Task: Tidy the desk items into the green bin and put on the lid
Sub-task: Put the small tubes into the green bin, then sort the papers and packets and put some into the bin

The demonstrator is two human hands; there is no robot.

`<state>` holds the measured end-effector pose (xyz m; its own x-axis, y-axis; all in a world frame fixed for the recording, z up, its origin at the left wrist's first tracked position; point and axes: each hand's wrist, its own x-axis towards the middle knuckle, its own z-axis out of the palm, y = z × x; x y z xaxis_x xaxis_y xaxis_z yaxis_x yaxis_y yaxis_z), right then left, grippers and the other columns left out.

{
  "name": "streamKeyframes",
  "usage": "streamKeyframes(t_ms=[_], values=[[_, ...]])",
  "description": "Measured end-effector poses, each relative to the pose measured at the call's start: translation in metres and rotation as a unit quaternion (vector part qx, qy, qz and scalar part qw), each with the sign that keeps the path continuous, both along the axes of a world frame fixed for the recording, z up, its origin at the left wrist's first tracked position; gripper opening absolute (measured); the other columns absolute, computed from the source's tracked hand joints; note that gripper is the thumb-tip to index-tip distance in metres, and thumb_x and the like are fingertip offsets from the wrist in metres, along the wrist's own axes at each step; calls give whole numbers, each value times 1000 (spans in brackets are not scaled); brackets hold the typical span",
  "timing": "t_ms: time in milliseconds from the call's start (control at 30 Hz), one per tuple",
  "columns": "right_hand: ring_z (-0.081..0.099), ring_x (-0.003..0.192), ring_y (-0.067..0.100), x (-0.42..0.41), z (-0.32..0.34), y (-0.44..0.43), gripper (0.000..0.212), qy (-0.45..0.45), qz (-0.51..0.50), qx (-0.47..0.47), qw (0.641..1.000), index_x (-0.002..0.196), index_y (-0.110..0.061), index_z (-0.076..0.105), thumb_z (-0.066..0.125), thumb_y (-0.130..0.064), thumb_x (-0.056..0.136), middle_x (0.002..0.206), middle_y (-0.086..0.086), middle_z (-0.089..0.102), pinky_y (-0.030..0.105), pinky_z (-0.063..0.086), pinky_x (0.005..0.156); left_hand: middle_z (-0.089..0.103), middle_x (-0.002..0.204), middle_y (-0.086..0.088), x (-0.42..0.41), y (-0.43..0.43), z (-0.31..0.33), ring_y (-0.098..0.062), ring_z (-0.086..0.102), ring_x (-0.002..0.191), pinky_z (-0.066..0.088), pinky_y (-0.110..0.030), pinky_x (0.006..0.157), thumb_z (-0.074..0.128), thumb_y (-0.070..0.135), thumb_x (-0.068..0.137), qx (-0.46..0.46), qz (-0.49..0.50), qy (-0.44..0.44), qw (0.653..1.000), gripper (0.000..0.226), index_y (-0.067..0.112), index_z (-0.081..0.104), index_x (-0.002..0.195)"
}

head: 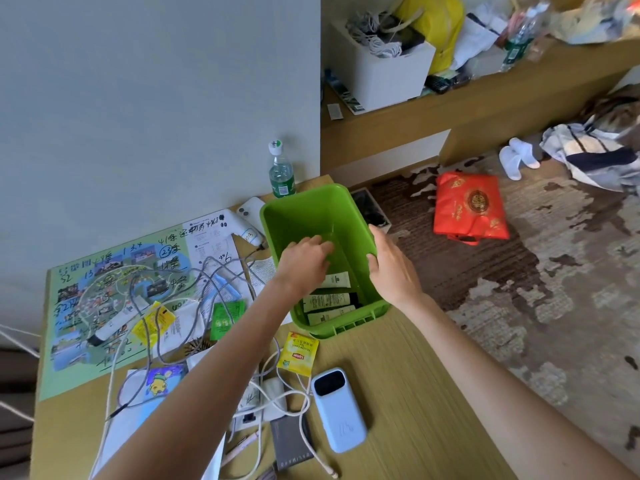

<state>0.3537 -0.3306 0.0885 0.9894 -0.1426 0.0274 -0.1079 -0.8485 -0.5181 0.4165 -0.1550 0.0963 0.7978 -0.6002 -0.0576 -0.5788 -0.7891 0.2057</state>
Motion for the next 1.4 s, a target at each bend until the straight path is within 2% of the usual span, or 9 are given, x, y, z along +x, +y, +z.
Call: streamKeyframes(t_ms=[133, 300, 567, 700, 833, 1000, 1133, 1300, 1400], values=[[43, 132, 22, -19, 8, 7, 54, -67, 16, -60, 996, 143, -5, 38, 56, -8, 92, 143, 8, 42, 33, 40, 109, 61, 109, 2, -30, 36, 21, -20, 62, 92, 53, -37, 71, 48, 17, 97, -157, 78, -54, 983, 24, 20, 63, 115], [50, 117, 23, -67, 10, 21, 31, -137, 36, -91, 986, 120, -8, 56, 58, -10, 88, 125, 7, 50, 38, 45, 98, 63, 101, 2, -92, 82, 5, -19, 62, 82, 53, -38, 63, 50, 11, 93, -319, 286, -39, 903, 16, 19, 62, 101], [55, 99, 14, -157, -34, 57, 23, -126, 50, -59, 989, 106, -11, 60, 62, -4, 84, 112, 2, 54, 27, 49, 84, 57, 116, -6, -145, 79, -69, -28, 53, 113, 49, -41, 85, 58, 25, 91, -79, 263, 125, 954, 27, 14, 56, 115], [57, 87, 14, -181, -63, 66, 19, -16, 91, -27, 995, 105, -15, 56, 62, -12, 87, 106, -1, 52, 30, 54, 68, 45, 132, -6, -148, 64, -88, -27, 43, 124, 43, -41, 96, 58, 55, 86, 39, 241, 119, 962, 65, 14, 41, 132], [54, 106, 20, -193, -86, 75, 51, 128, 74, 21, 989, 125, -18, 47, 64, -43, 85, 118, -1, 51, 30, 45, 83, 44, 133, -9, -149, 56, -101, -29, 43, 123, 42, -42, 97, 59, 61, 82, 75, 242, 100, 962, 75, 10, 37, 132], [45, 123, 21, -190, -93, 88, 88, 168, 27, 69, 983, 139, -14, 35, 75, -54, 72, 131, 1, 48, 33, 41, 96, 56, 124, -11, -143, 49, -102, -30, 48, 119, 39, -40, 98, 72, 39, 80, 16, 296, 112, 949, 62, 10, 40, 125], [45, 123, 24, -185, -92, 92, 88, 189, 8, 97, 977, 140, -13, 31, 77, -42, 71, 132, 2, 45, 38, 45, 92, 66, 105, -14, -143, 51, -94, -33, 60, 100, 44, -40, 83, 64, 23, 88, -65, 334, 98, 935, 33, 11, 49, 114], [45, 118, 24, -185, -92, 95, 80, 198, -21, 94, 976, 134, -14, 35, 75, -37, 69, 127, 2, 46, 38, 47, 86, 68, 98, -15, -145, 72, -70, -37, 62, 89, 49, -41, 70, 57, 25, 91, -155, 369, 154, 904, 23, 11, 53, 109], [44, 119, 25, -183, -90, 101, 80, 202, -26, 61, 977, 136, -11, 35, 73, -33, 70, 127, 5, 45, 37, 44, 90, 67, 81, -2, -154, 95, -58, -25, 61, 77, 50, -32, 66, 62, 21, 90, -264, 386, 177, 866, 11, 12, 56, 93]])
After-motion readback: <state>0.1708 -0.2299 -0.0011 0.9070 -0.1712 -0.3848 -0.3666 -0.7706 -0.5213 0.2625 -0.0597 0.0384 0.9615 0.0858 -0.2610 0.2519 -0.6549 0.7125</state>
